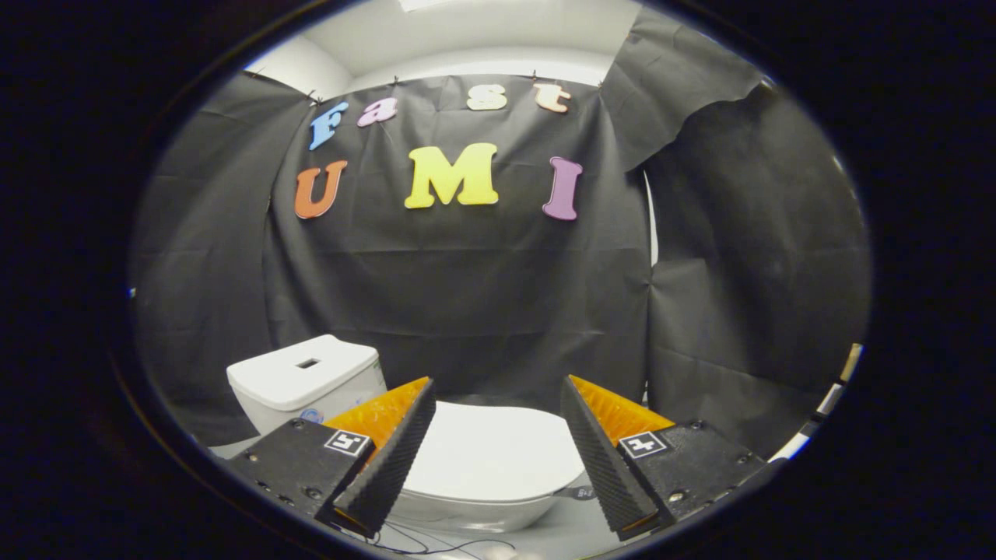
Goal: Open the toilet lid.
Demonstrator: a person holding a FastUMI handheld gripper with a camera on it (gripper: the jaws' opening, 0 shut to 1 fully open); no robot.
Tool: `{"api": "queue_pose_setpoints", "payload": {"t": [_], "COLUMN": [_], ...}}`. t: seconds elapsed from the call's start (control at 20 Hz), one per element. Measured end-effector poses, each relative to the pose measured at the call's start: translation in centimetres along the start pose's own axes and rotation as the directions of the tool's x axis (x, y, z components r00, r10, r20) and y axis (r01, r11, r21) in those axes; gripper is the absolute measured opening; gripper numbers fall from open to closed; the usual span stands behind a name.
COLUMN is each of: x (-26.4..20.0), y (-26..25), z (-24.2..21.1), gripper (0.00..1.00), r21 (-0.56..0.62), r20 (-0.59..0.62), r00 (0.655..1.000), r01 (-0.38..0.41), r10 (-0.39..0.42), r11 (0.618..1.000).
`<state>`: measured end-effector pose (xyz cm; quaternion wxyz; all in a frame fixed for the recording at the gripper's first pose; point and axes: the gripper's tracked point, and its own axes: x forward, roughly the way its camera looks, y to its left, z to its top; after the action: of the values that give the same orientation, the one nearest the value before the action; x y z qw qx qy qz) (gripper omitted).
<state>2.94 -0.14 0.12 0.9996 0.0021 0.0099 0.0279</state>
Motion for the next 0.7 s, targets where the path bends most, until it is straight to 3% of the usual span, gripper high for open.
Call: {"api": "queue_pose_setpoints", "payload": {"t": [0.35,0.6,0.7], "x": [4.8,7.6,8.3], "y": [-2.1,-6.9,-9.0], "z": [-0.9,-5.9,-8.8], "gripper": [1.00,1.00,0.99], "r21": [0.068,0.248,0.318], "r20": [-0.032,-0.132,-0.181], "r00": [0.995,0.986,0.980], "r01": [-0.097,-0.070,-0.025], "r10": [0.099,0.105,0.087], "r11": [0.993,0.966,0.948]}}
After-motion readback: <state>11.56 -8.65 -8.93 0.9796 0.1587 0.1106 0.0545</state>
